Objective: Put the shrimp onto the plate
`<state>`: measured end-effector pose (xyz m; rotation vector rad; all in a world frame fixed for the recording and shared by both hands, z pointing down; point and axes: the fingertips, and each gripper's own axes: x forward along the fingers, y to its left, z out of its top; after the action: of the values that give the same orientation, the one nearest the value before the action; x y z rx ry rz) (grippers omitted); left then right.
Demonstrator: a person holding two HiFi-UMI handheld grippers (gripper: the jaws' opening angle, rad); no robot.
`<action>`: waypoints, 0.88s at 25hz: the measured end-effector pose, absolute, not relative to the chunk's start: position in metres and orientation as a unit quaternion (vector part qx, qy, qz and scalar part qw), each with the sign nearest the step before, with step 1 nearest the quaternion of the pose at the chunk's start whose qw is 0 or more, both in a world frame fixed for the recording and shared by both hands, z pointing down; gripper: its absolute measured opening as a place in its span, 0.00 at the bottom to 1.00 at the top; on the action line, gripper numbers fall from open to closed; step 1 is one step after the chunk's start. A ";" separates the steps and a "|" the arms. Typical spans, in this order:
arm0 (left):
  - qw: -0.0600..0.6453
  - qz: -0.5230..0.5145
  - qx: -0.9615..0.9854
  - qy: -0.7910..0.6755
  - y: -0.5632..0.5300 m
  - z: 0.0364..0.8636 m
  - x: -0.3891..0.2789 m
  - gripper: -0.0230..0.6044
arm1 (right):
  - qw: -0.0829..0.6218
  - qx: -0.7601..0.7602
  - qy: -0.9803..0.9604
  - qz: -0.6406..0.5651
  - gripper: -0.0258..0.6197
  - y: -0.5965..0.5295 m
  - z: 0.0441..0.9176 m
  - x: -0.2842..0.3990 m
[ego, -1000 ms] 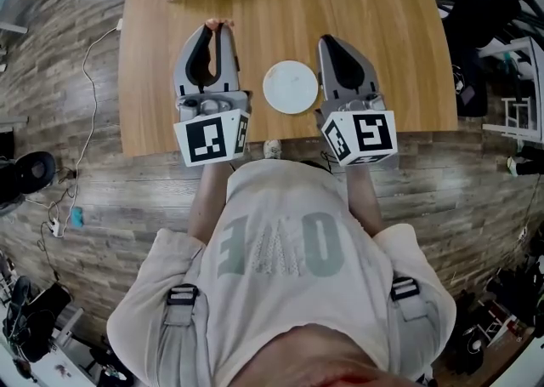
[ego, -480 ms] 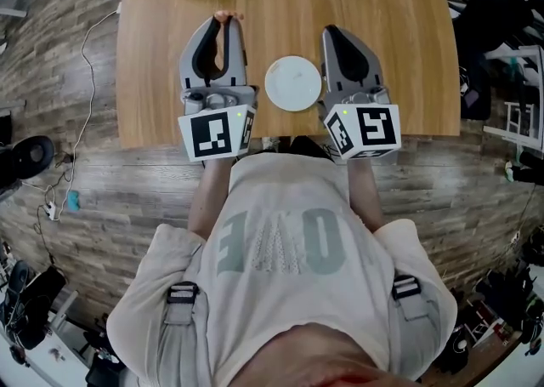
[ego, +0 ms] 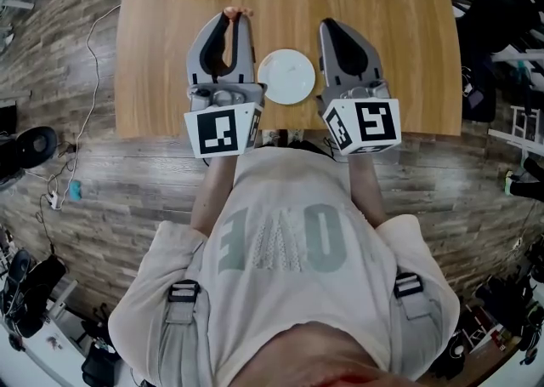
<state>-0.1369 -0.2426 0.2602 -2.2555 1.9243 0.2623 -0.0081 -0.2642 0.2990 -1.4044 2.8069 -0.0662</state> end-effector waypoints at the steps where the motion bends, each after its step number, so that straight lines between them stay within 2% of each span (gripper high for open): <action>1: 0.083 0.088 -0.756 0.643 -0.243 0.260 -0.134 0.13 | 0.004 -0.447 0.894 -0.021 0.08 -0.265 0.299 -0.007; 22: 0.048 0.031 -0.785 0.616 -0.253 0.292 -0.104 0.13 | 0.000 -0.462 0.886 -0.034 0.08 -0.262 0.307 0.006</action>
<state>-0.1041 -0.2526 0.2924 -2.3945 1.8791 0.0935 0.0063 -0.2617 0.3068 -1.4521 2.7846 -0.1074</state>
